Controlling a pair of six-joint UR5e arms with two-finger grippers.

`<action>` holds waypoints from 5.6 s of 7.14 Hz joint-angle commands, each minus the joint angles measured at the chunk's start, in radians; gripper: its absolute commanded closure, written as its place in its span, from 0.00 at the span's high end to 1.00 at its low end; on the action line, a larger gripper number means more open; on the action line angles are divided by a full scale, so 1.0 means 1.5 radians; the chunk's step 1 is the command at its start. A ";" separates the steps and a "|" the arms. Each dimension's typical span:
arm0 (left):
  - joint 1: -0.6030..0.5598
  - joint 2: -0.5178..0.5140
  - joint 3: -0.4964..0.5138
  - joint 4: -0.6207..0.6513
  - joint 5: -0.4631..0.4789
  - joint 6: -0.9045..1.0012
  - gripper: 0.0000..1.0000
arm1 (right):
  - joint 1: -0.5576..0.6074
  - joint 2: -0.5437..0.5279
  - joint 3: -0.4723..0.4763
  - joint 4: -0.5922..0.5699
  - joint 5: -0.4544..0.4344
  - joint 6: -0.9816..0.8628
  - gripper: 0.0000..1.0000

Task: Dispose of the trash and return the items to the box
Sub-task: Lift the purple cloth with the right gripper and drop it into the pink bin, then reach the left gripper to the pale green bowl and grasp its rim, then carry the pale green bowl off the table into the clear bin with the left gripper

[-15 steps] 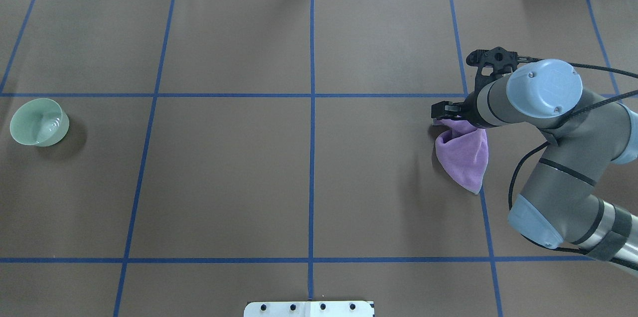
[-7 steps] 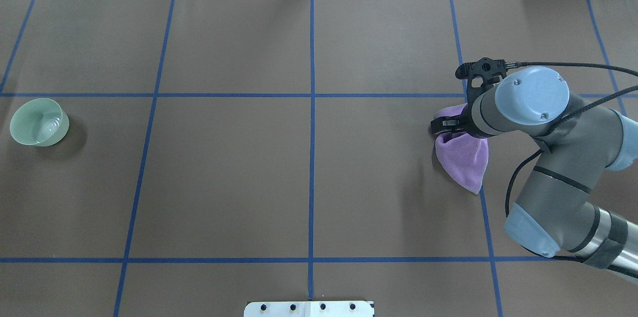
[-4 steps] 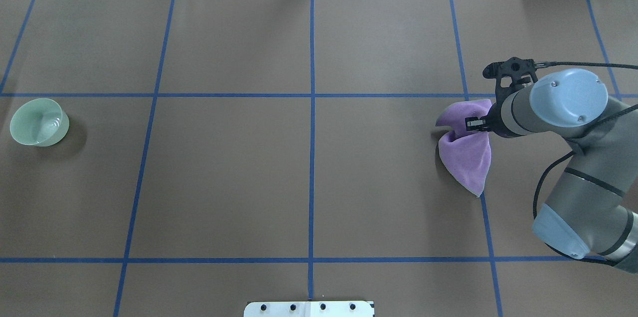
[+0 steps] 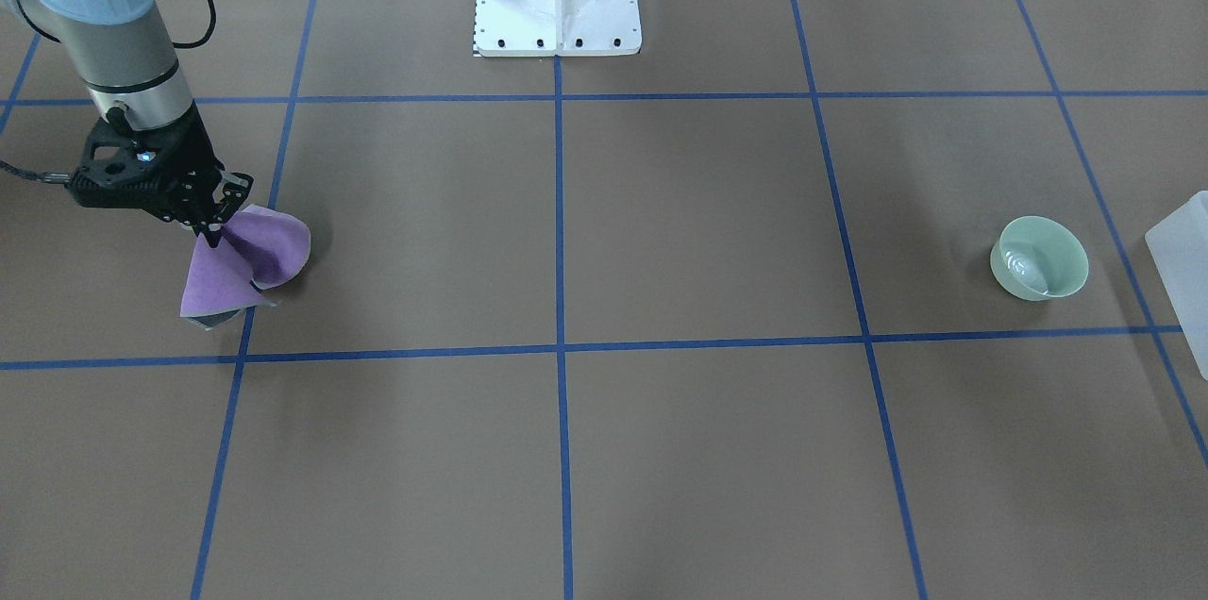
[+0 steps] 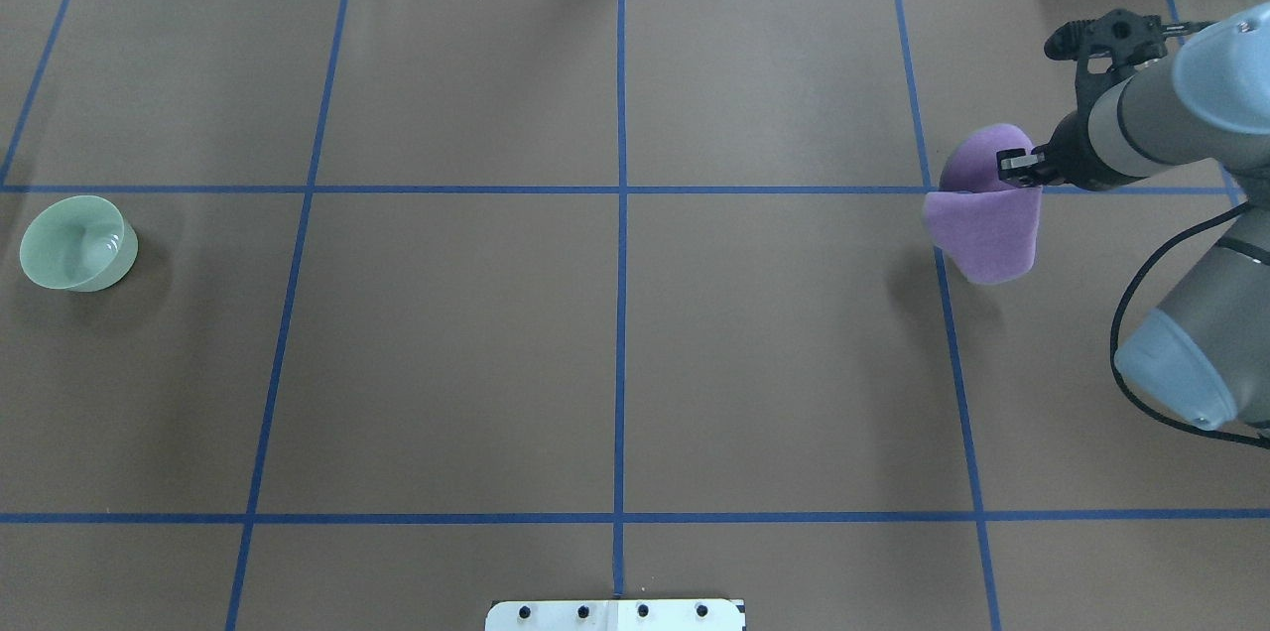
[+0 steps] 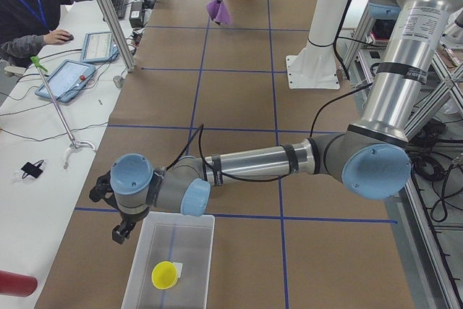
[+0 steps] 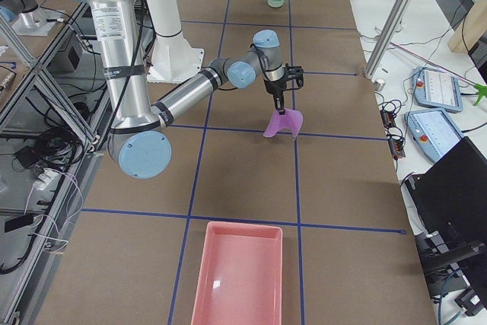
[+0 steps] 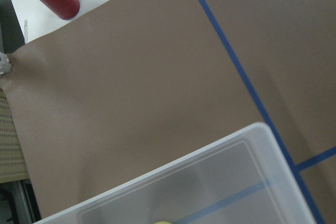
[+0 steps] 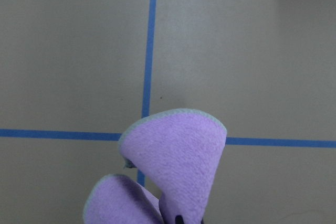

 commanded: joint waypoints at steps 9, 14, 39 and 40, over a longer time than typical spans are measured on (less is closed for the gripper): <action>0.215 0.000 -0.033 -0.159 0.013 -0.332 0.98 | 0.520 -0.215 -0.107 -0.069 0.222 -0.735 0.00; 0.227 0.001 -0.032 -0.162 0.028 -0.330 0.98 | 0.605 -0.224 -0.218 -0.064 0.217 -0.927 1.00; 0.064 0.076 -0.093 0.009 -0.045 -0.014 0.00 | 0.473 -0.150 -0.123 -0.064 0.232 -0.614 1.00; 0.029 0.062 -0.090 0.079 -0.041 0.077 0.00 | 0.472 -0.150 -0.123 -0.065 0.232 -0.614 1.00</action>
